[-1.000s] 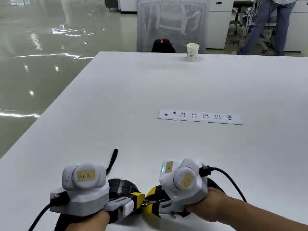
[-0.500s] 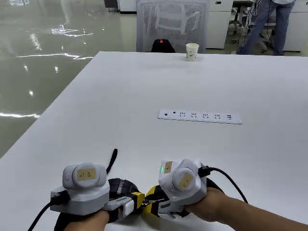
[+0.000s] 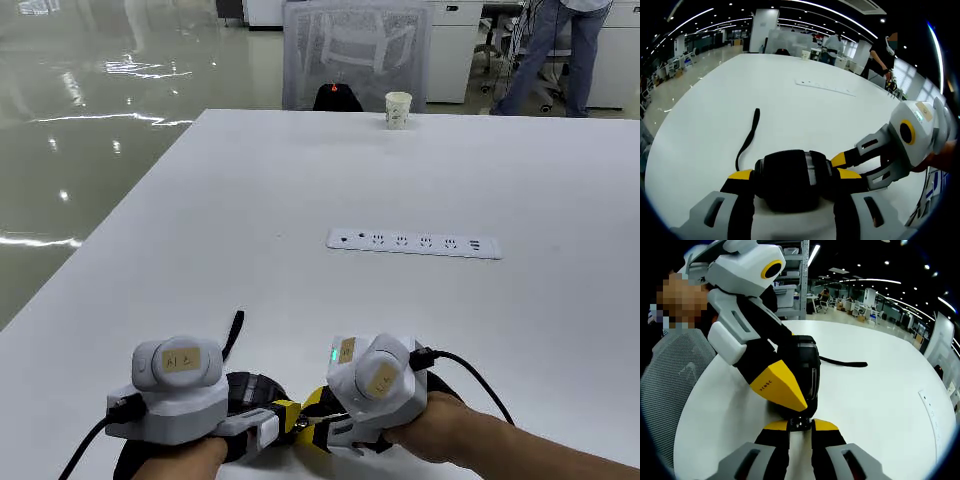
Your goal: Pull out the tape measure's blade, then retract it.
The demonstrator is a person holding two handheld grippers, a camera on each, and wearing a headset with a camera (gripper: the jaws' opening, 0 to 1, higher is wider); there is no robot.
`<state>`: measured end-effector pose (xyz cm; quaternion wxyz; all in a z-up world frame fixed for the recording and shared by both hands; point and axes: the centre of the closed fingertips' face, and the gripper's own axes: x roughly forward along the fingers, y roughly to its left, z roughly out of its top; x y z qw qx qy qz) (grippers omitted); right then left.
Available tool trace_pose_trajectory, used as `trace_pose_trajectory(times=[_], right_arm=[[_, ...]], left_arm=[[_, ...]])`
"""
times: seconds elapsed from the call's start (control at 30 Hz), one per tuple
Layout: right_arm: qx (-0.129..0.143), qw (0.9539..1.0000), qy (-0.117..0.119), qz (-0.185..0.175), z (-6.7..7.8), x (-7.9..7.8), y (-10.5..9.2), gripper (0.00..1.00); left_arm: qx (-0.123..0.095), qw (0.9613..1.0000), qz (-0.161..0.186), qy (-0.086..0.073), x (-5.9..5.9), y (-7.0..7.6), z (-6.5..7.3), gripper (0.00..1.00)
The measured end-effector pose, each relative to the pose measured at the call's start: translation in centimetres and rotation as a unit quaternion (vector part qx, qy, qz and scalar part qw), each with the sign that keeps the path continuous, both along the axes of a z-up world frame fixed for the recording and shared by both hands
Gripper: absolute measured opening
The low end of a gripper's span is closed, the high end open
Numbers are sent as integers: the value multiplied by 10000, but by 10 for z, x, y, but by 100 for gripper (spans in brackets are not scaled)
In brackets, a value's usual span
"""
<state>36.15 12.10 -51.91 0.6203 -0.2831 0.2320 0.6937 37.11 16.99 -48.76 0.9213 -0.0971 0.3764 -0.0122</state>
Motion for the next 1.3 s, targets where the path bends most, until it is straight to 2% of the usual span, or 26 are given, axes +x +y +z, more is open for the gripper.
trace_pose_trajectory(times=[0.57,0.8,1.3], right_arm=[[69,9998,-59,-175,10,3,-8,20],[107,9994,-129,-295,16,5,-19,24],[205,9976,-131,-644,30,3,-42,33]], left_arm=[[18,10000,-61,20,-4,1,1,61],[52,9999,-138,-2,-8,-1,4,65],[119,9992,-381,-89,-20,-4,10,70]])
